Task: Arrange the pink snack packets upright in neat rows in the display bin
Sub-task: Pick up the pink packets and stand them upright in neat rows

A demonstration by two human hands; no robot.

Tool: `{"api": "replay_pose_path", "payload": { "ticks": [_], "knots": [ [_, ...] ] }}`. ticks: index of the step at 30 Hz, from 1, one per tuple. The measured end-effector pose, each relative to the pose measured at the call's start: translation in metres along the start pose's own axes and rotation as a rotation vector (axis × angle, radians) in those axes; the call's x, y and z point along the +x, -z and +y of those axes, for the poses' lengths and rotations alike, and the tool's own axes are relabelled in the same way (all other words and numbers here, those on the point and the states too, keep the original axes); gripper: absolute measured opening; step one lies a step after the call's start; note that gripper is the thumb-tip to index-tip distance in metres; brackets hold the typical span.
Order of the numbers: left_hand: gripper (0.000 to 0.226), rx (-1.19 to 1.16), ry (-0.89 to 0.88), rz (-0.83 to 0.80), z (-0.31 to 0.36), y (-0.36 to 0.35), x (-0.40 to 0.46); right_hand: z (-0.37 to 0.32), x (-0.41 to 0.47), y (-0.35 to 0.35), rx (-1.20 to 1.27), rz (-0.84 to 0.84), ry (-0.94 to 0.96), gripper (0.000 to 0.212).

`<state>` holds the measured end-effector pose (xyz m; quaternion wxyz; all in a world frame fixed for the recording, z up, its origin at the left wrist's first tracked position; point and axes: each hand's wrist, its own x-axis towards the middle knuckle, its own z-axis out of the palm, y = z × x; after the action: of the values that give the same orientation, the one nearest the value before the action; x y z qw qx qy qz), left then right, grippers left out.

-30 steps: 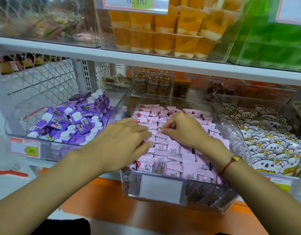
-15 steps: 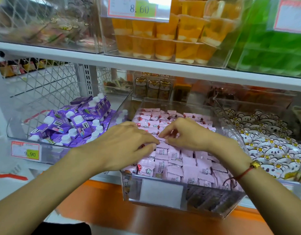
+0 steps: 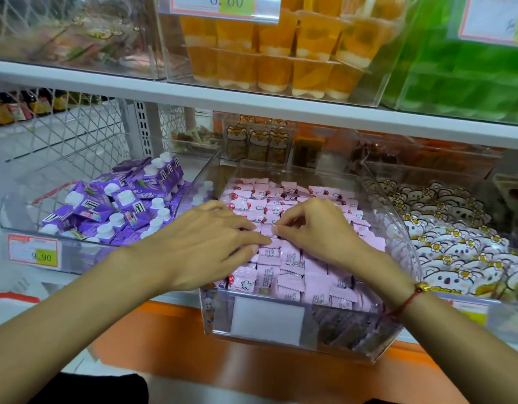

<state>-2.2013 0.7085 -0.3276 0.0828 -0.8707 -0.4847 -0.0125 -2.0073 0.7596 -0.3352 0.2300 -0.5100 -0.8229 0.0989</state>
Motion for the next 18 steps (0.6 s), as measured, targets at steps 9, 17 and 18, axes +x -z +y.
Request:
{"api": "replay_pose_path", "payload": {
  "ticks": [9,17,18],
  "knots": [
    [0.046,0.038,-0.101,0.143,0.001,0.000,0.000,-0.010,-0.001,-0.001,0.250,0.389,0.036,0.013],
    [0.028,-0.383,0.171,0.465,0.003,0.002,0.000,-0.020,0.005,0.031,0.843,0.732,-0.261,0.016],
    [0.042,-0.442,0.195,0.526,0.004,0.002,0.001,-0.021,0.004,0.033,0.907,0.653,-0.309,0.017]
  ]
}}
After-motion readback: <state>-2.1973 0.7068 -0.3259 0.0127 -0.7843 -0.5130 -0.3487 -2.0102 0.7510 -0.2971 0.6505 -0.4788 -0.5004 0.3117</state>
